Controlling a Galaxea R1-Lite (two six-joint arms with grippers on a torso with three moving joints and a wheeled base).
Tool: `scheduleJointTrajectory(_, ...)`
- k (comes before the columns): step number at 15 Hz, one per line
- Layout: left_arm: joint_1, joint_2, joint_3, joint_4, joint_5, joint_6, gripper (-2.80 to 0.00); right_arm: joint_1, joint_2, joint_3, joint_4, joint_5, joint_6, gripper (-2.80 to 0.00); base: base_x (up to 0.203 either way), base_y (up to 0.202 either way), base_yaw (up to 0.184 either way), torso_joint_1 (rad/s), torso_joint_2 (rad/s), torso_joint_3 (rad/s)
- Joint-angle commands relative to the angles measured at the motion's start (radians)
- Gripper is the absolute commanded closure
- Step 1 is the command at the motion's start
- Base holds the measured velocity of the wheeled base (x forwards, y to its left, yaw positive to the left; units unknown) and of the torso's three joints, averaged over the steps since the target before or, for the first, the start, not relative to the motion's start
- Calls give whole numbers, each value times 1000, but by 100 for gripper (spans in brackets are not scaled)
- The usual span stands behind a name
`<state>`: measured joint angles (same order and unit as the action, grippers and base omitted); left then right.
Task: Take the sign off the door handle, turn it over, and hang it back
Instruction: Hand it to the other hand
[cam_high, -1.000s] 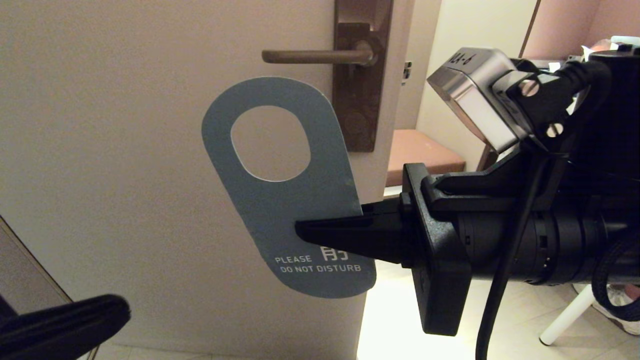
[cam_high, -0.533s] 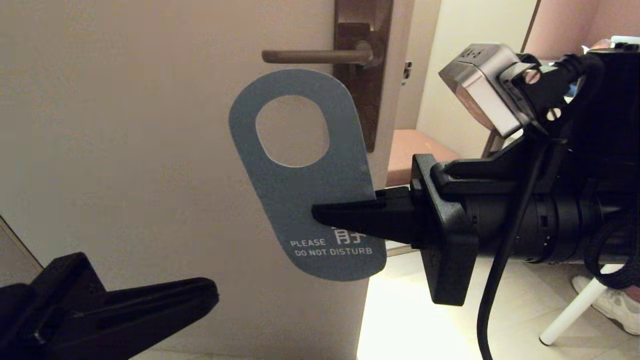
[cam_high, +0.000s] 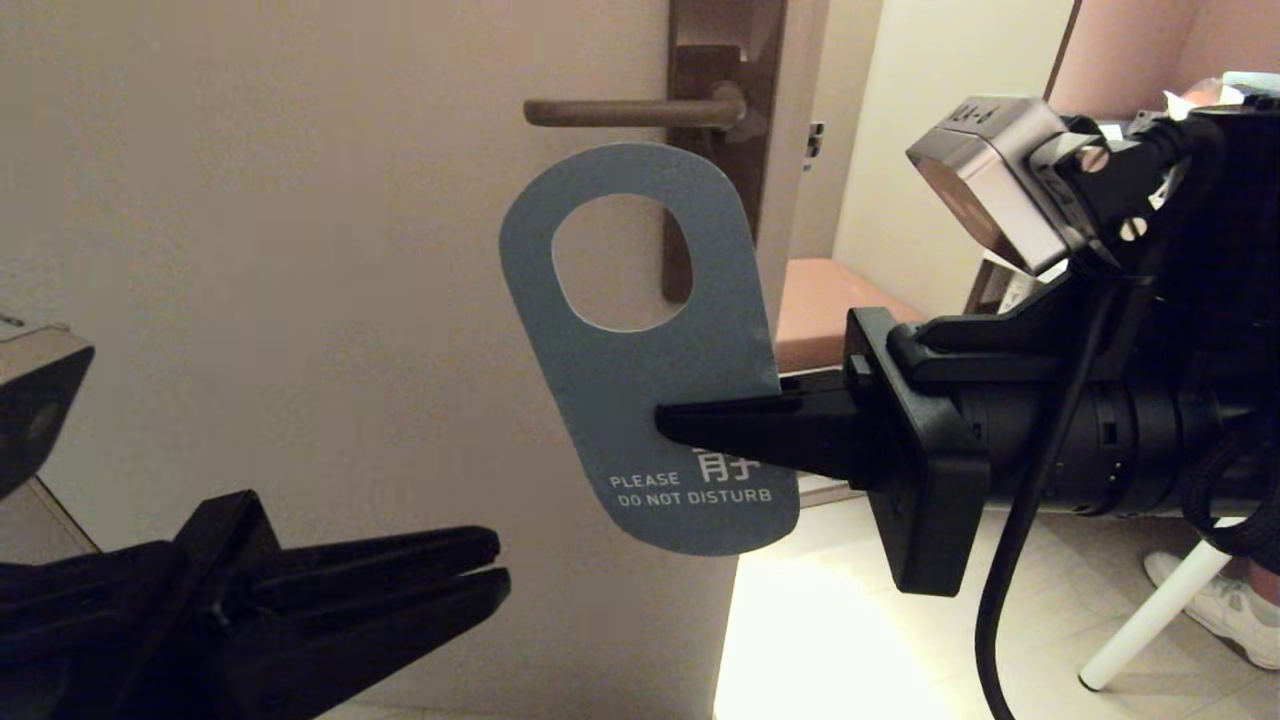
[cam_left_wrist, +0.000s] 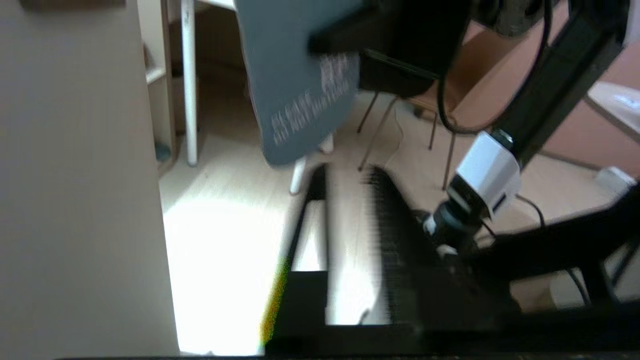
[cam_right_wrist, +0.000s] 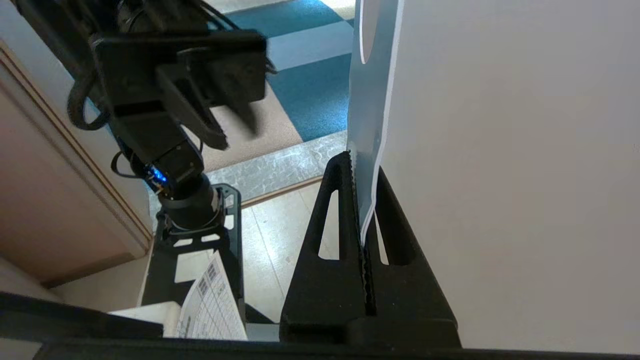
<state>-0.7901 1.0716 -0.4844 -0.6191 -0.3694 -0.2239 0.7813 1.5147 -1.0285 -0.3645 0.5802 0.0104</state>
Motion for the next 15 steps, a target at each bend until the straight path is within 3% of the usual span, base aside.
scheduleJointTrajectory(1,21,58,2,-39,-2,0,-280,0,-9,12,-2,4,0,0,0,0,0,0,0,0)
scheduleJointTrajectory(8,66,136,19,-158,-2,0,-280,-4,-30,35,-4,8,2,0,0,0,0,0,0,0)
scheduleJointTrajectory(15,66,138,33,-190,-18,-3,-280,-4,-2,13,-20,123,3,0,0,0,0,0,0,0)
